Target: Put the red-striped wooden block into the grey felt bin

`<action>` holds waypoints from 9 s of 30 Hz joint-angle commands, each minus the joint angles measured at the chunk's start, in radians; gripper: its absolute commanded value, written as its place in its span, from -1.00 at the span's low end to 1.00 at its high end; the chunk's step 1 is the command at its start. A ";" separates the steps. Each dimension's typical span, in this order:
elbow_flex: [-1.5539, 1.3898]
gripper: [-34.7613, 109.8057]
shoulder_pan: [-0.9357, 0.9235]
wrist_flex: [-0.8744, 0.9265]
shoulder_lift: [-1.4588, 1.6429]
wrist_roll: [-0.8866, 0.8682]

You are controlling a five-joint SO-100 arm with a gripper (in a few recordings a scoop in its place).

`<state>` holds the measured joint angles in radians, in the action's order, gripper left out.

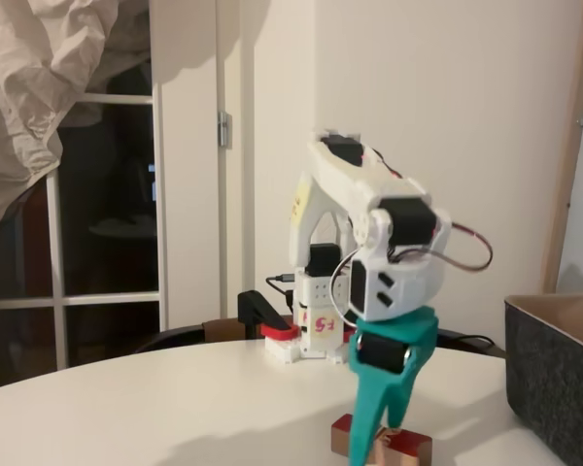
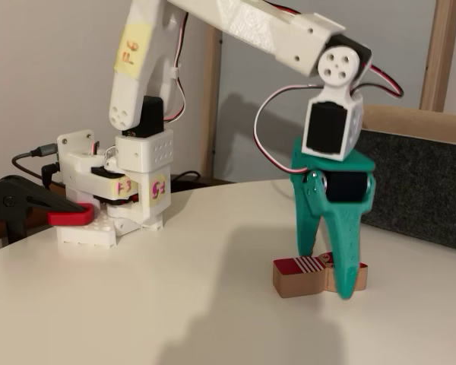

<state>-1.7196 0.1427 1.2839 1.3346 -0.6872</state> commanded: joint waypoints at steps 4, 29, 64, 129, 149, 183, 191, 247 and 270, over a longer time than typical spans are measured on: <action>0.015 -0.06 0.018 0.002 -0.018 0.014; 0.014 -0.32 0.034 -0.104 -0.130 0.026; 0.023 -0.42 -0.112 -0.106 0.184 -0.235; 0.270 -0.36 0.606 -0.641 0.160 -0.190; 0.140 -0.12 0.644 -0.126 0.681 -0.239; -0.818 -0.52 -0.652 -0.129 1.448 -0.681; -1.114 -0.52 -0.836 -0.129 1.805 -0.784; -1.402 -0.52 -0.922 -0.129 2.045 -0.811; -1.402 -0.52 -0.922 -0.129 2.045 -0.811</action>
<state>-3.1078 -0.7578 1.1459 3.3487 -1.4910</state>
